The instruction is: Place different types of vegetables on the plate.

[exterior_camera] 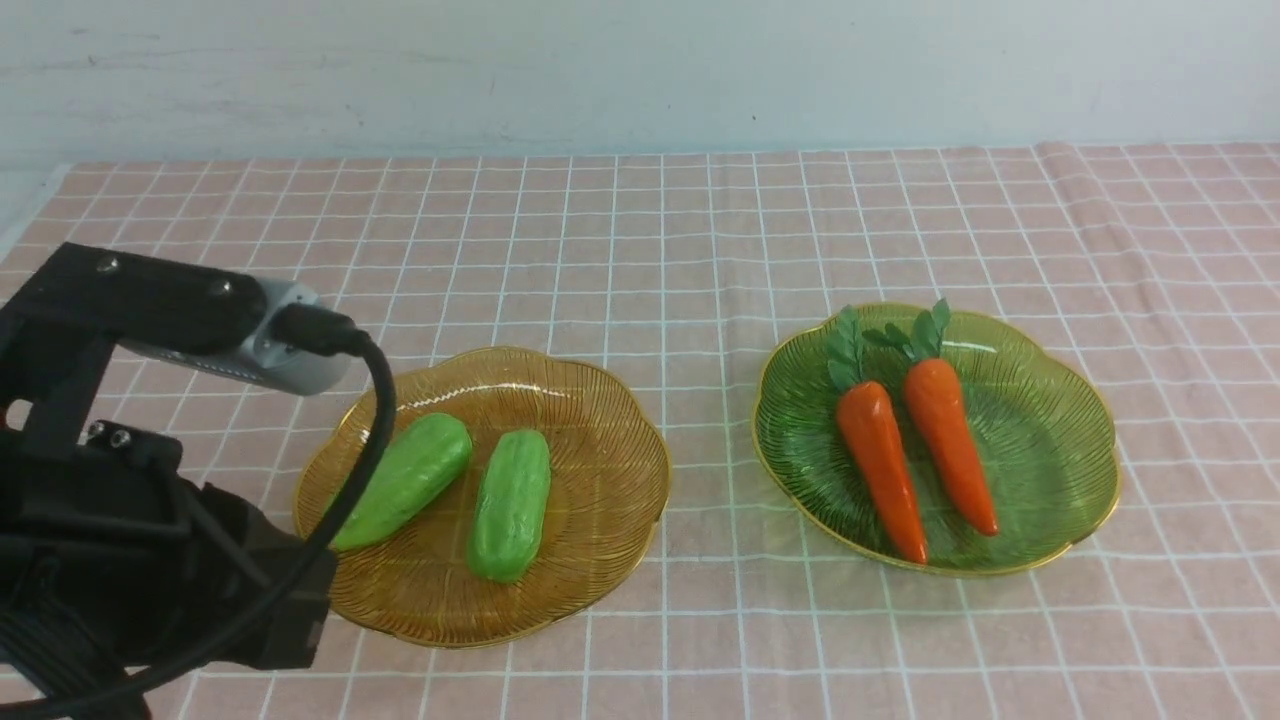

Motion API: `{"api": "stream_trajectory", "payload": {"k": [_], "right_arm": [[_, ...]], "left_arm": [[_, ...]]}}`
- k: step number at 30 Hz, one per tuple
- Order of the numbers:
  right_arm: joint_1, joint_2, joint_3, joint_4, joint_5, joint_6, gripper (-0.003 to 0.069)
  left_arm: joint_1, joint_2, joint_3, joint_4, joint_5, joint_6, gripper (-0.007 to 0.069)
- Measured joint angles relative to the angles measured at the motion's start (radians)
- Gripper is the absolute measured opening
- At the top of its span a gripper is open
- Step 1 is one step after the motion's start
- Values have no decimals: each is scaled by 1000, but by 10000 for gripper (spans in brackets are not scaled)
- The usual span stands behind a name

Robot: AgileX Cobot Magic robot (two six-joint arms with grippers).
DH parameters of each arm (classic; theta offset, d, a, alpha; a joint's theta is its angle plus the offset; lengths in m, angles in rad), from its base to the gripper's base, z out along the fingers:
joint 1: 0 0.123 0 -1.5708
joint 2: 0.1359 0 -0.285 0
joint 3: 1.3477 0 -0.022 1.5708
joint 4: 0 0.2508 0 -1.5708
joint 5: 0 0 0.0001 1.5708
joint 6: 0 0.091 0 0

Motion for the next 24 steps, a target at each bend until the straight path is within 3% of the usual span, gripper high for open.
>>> {"api": "stream_trajectory", "payload": {"k": [5, 9, 17, 24], "right_arm": [[0, -572, 613, -102, -454, 61, -15], [0, -824, 840, -125, -635, 175, -15], [0, -892, 939, -256, -748, 205, -15], [0, -892, 939, -295, -753, 205, -15]], "left_arm": [[0, 0, 0, 0, -54, 7, -3], [0, 0, 0, 0, -88, 7, -3], [0, -54, 47, 0, -124, 18, -3], [0, -332, 218, -3, -266, 19, -3]]}}
